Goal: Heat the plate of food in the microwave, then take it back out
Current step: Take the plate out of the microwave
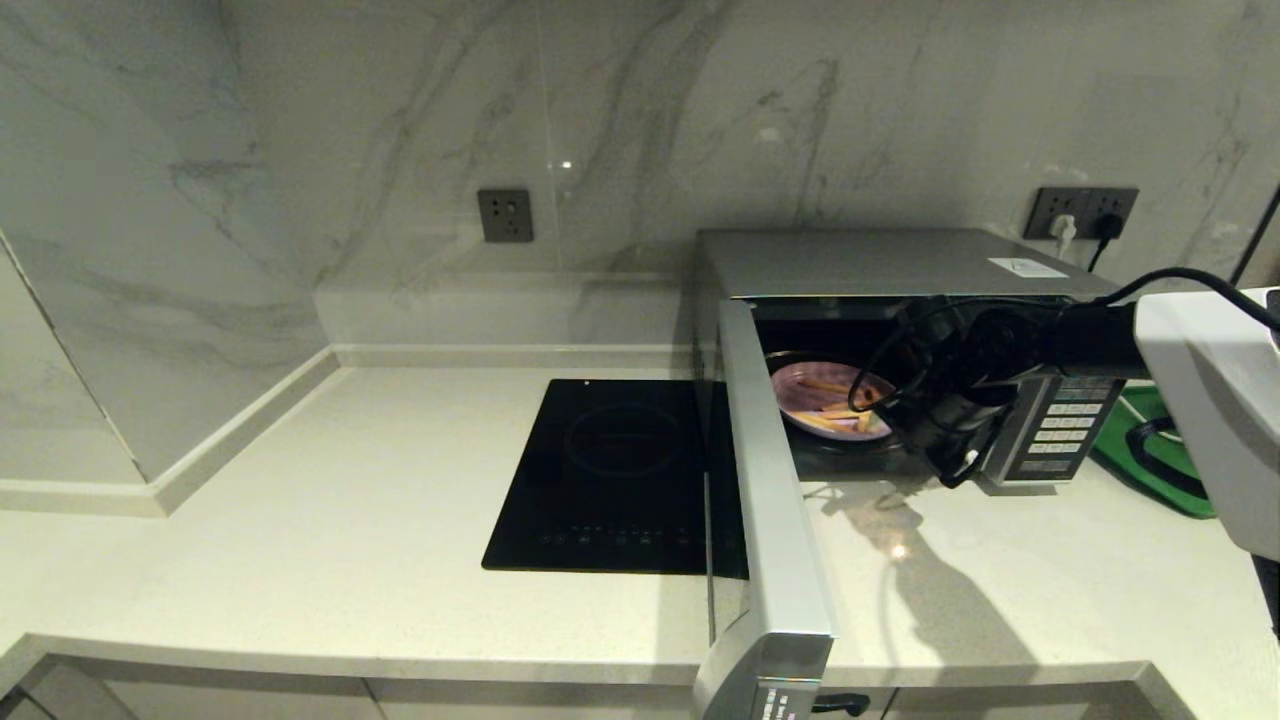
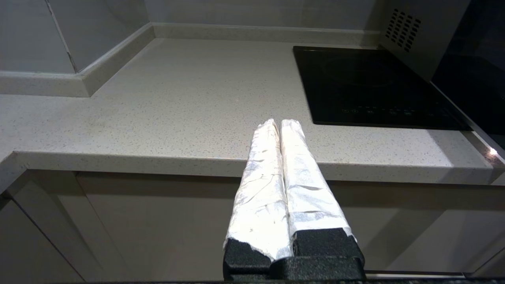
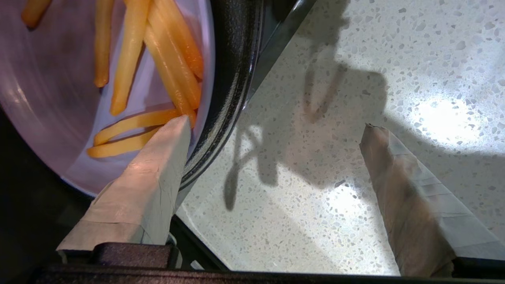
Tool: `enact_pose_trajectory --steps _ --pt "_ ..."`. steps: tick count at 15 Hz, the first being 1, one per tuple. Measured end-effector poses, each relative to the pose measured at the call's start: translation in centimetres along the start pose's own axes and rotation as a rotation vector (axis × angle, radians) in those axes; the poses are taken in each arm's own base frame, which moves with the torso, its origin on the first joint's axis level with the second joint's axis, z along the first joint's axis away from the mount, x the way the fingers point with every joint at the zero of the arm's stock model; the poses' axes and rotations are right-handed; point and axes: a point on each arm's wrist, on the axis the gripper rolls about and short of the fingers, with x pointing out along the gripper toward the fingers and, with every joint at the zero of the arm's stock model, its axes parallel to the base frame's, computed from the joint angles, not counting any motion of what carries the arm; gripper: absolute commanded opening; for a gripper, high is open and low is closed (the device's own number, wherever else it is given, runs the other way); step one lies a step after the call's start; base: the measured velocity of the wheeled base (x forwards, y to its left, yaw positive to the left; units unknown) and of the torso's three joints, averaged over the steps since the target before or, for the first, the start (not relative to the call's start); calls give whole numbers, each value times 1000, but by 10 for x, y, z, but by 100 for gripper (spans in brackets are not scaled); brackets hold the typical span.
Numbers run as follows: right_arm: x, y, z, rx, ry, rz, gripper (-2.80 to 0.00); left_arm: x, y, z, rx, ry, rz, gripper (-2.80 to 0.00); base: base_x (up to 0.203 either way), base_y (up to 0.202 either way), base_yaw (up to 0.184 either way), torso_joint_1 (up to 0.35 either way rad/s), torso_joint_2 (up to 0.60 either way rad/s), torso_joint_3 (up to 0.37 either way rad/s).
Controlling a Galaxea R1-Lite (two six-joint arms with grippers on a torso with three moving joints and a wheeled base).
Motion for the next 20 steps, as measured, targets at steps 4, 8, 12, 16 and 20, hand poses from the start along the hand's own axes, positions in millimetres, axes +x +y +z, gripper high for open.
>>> enact_pose_trajectory --steps 4,8,12,16,20 --pt "5 -1 -1 0 3 -11 0 0 0 0 0 0 0 -280 0 0 0 0 0 0" --pt "6 -2 -1 -1 1 -19 0 0 0 0 0 0 0 -280 0 0 0 0 0 0" --pt "1 -3 1 1 -9 -18 0 0 0 0 0 0 0 -280 0 0 0 0 0 0" --pt "-5 -4 2 5 -17 -15 0 0 0 0 0 0 0 -280 0 0 0 0 0 0" --pt "-1 -5 1 4 -12 -24 0 0 0 0 0 0 0 -280 0 0 0 0 0 0"
